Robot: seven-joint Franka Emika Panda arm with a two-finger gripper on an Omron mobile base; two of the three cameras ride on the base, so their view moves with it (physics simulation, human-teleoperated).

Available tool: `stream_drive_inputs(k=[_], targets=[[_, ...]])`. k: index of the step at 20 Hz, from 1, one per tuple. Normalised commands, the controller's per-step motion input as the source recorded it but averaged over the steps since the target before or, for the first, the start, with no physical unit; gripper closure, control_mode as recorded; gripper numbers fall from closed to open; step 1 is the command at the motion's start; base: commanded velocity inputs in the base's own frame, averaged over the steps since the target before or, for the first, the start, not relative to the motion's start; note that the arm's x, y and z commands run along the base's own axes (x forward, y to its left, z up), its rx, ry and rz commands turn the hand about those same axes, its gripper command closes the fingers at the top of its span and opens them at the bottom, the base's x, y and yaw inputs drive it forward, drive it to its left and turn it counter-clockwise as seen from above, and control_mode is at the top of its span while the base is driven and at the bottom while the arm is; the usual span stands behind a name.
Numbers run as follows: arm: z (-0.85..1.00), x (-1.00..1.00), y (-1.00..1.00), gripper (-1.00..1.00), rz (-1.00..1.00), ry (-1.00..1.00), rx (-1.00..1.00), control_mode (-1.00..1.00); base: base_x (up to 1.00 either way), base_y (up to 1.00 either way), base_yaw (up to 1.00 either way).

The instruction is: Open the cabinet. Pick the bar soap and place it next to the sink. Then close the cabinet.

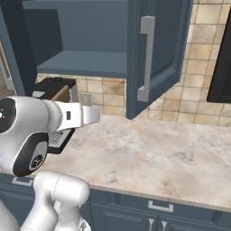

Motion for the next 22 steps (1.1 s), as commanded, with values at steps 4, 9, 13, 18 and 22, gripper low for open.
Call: stream_drive_inputs(k=[4, 9, 13, 18, 22], targets=[[0.0, -0.89, 0.54, 1.0, 0.12, 0.25, -0.11, -1.0, 0.0, 0.0, 0.0], [-0.06, -0.65, 0.33, 1.0, 0.0, 0.11, -0.07, -1.0, 0.0, 0.0, 0.0], [-0.04, -0.22, 0.0, 1.0, 0.0, 0.0, -0.04, -1.0, 0.0, 0.0, 0.0], [-0.04, -0.28, 0.0, 1.0, 0.0, 0.0, -0.06, -1.0, 0.0, 0.0, 0.0], [-0.09, -0.99, -0.1, 1.0, 0.0, 0.0, -0.01, -1.0, 0.0, 0.0, 0.0]])
